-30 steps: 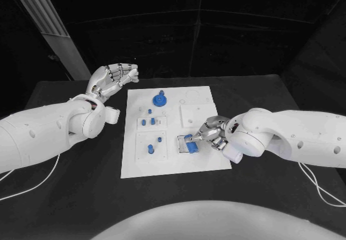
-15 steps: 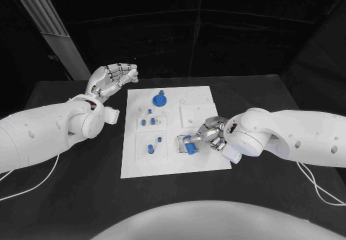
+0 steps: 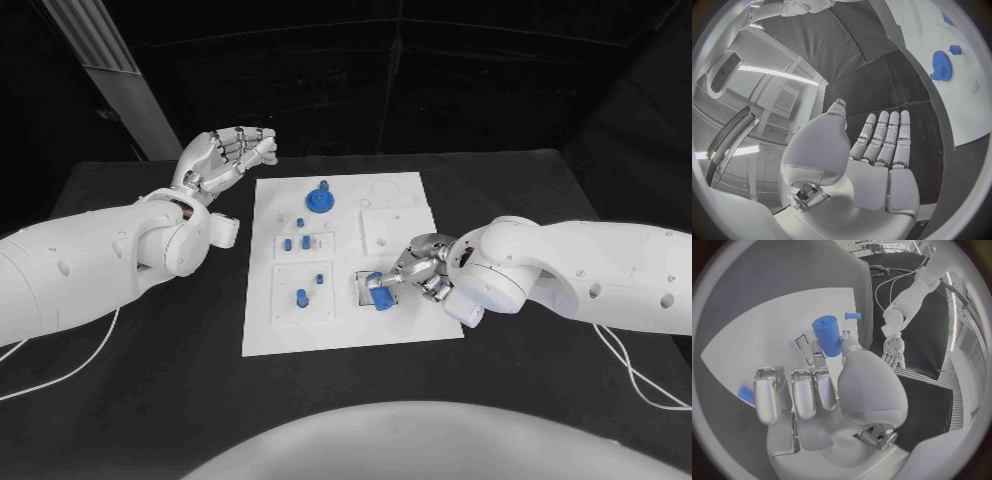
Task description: Assemble the parts on the task board
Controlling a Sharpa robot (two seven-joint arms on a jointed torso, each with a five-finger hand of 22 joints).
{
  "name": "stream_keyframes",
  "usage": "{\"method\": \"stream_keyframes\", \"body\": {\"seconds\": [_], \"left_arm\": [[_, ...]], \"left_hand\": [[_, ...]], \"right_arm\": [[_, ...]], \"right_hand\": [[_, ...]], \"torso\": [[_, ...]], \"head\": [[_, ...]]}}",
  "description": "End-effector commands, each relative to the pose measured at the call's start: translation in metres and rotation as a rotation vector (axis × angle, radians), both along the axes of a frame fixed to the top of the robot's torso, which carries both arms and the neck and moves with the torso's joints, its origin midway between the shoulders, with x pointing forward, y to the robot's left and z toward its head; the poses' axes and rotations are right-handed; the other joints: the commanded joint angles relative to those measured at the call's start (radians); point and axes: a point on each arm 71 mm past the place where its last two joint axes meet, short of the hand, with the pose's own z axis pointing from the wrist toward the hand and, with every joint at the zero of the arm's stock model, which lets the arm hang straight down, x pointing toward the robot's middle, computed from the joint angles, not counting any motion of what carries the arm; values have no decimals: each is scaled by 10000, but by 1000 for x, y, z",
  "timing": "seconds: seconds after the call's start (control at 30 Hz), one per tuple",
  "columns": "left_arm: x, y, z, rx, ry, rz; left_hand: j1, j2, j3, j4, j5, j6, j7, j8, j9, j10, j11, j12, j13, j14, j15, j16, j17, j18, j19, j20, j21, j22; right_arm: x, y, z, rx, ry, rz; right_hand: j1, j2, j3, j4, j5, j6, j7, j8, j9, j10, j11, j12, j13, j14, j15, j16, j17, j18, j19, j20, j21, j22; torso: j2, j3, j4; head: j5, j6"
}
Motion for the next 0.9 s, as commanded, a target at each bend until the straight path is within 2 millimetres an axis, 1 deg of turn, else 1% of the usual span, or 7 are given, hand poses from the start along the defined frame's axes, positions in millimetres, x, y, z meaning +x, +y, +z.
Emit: {"method": "stream_keyframes", "body": {"seconds": [0.03, 0.23, 0.33, 0.5, 0.6, 0.8, 0.9], "left_arm": [[-3, -2, 8, -432, -1018, -293], [-3, -2, 8, -427, -1018, -279], [-3, -2, 8, -426, -1019, -279], [-3, -2, 8, -435, -1016, -298], [-3, -3, 8, -440, -1014, -311], [-3, -3, 8, -440, -1013, -309], [-3, -2, 8, -440, -1012, -308]], "left_hand": [[-22, 90, -81, -3, 25, -67, 938, 39, -12, -66, 16, 36, -11, -86, -2, 16, -15, -100, 45, 0, -54, -12], [-22, 90, -81, -3, 25, -67, 938, 39, -12, -66, 16, 36, -11, -86, -2, 16, -15, -100, 45, 0, -54, -12], [-22, 90, -81, -3, 25, -67, 938, 39, -12, -66, 16, 36, -11, -86, -2, 16, -15, -100, 45, 0, -54, -12], [-22, 90, -81, -3, 25, -67, 938, 39, -12, -66, 16, 36, -11, -86, -2, 16, -15, -100, 45, 0, -54, -12], [-22, 90, -81, -3, 25, -67, 938, 39, -12, -66, 16, 36, -11, -86, -2, 16, -15, -100, 45, 0, -54, -12], [4, 107, -93, -4, 32, -75, 937, 70, -12, -76, 15, 70, -12, -85, -3, 50, -51, -100, 46, 0, -57, -19], [50, 140, -115, -3, 137, -95, 937, 121, -13, -101, 14, 123, -15, -94, -4, 103, -116, -100, 49, 0, -62, -31]], "right_arm": [[0, 0, 0, -162, -65, 169], [1, 0, 0, -281, -135, 219], [1, 1, 0, -315, -146, 244], [1, 2, 0, -376, -159, 287], [2, 3, 0, -404, -204, 349], [3, 6, 0, -506, -354, 458], [3, 6, 0, -538, -376, 490]], "right_hand": [[-53, 16, -86, 16, -91, 63, 23, -73, 7, 1059, 44, 26, 2632, 1021, 9, 24, 2633, -150, 1037, -15, 32, 2634], [-51, 70, -181, 31, -349, 48, 37, -128, 6, 1059, 56, 26, 2632, 1021, 21, 24, 2633, -150, 1037, -3, 32, 2634], [-61, 110, -278, 57, -670, 48, 47, -165, 12, 1059, 65, 26, 2632, 1021, 31, 24, 2633, -150, 1037, 7, 32, 2634], [-160, 204, -516, 177, -1384, 55, 60, -217, 34, 1059, 78, 26, 2632, 1021, 46, 24, 2633, -150, 1037, 23, 32, 2634], [-118, 233, -663, 178, -1722, 64, 59, -237, 54, 1059, 78, 26, 2632, 1021, 52, 24, 2633, -150, 1037, 29, 32, 2634], [-198, 174, -944, 276, -1860, 70, 62, -259, 82, 1059, 81, 26, 2632, 1021, 49, 24, 2633, -150, 1037, 31, 32, 2634], [-220, 149, -1017, 308, -1864, 61, 65, -270, 85, 1059, 80, 26, 2632, 1021, 49, 24, 2633, -150, 1037, 29, 32, 2634]], "torso": [[-2, 6, 5], [-1, 1, -4], [0, 1, -6], [6, -5, -7], [0, -1, -2], [-4, 1, -6], [-1, 3, 2]], "head": [[-22, 0], [-30, 0], [-26, 0], [-16, 0], [-68, 0], [-52, 0], [-45, 0]]}}
